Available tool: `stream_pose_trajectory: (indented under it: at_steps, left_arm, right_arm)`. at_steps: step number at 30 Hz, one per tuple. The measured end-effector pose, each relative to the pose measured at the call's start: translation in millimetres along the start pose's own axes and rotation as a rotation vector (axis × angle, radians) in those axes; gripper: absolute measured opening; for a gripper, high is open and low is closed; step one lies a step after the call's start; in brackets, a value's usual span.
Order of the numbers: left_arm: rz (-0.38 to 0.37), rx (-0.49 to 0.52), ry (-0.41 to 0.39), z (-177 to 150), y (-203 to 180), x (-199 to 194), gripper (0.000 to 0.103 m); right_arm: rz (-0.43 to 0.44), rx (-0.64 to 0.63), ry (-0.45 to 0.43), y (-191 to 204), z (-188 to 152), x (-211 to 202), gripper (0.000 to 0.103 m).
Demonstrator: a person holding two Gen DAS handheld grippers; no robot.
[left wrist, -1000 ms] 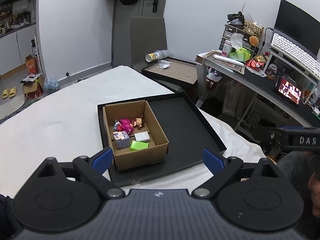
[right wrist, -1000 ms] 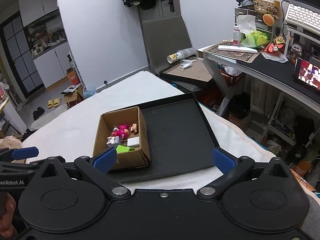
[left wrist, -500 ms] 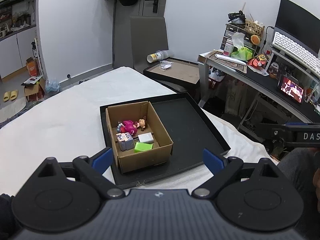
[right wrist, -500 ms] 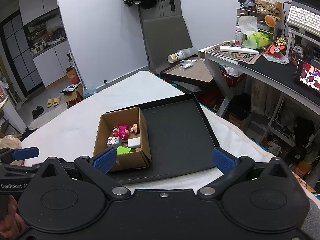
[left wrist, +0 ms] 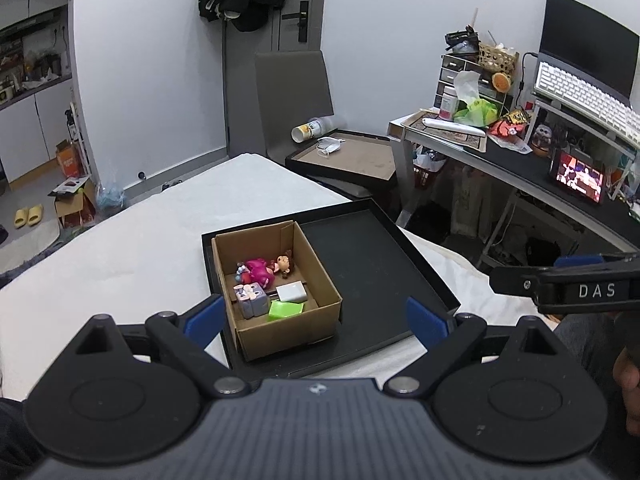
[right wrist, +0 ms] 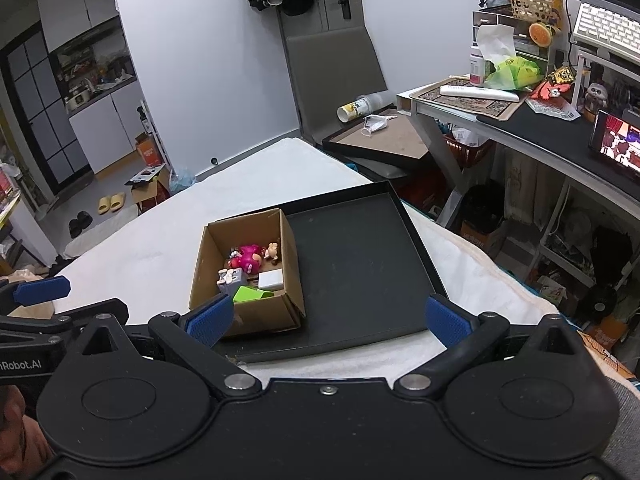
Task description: Organize rigid objects
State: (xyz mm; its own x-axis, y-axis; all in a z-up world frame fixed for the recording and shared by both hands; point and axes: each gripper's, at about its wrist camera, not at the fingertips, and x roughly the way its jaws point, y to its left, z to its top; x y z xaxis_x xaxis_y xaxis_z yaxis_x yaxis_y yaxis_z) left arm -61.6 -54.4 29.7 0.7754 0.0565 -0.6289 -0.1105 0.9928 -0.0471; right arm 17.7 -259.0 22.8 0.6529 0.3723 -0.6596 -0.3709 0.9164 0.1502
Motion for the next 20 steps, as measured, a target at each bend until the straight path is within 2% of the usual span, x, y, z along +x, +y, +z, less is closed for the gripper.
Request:
stream_pose_trajectory:
  at_steps: [3, 20]
  left_arm:
    - [0.018, 0.02, -0.012, 0.7, -3.2, 0.4, 0.096]
    - [0.004, 0.022, 0.0, -2.4, -4.4, 1.3, 0.096]
  right_arm:
    - [-0.002, -0.007, -0.009, -0.2, 0.2, -2.7, 0.103]
    - [-0.014, -0.012, 0.005, -0.4, -2.4, -1.9, 0.103]
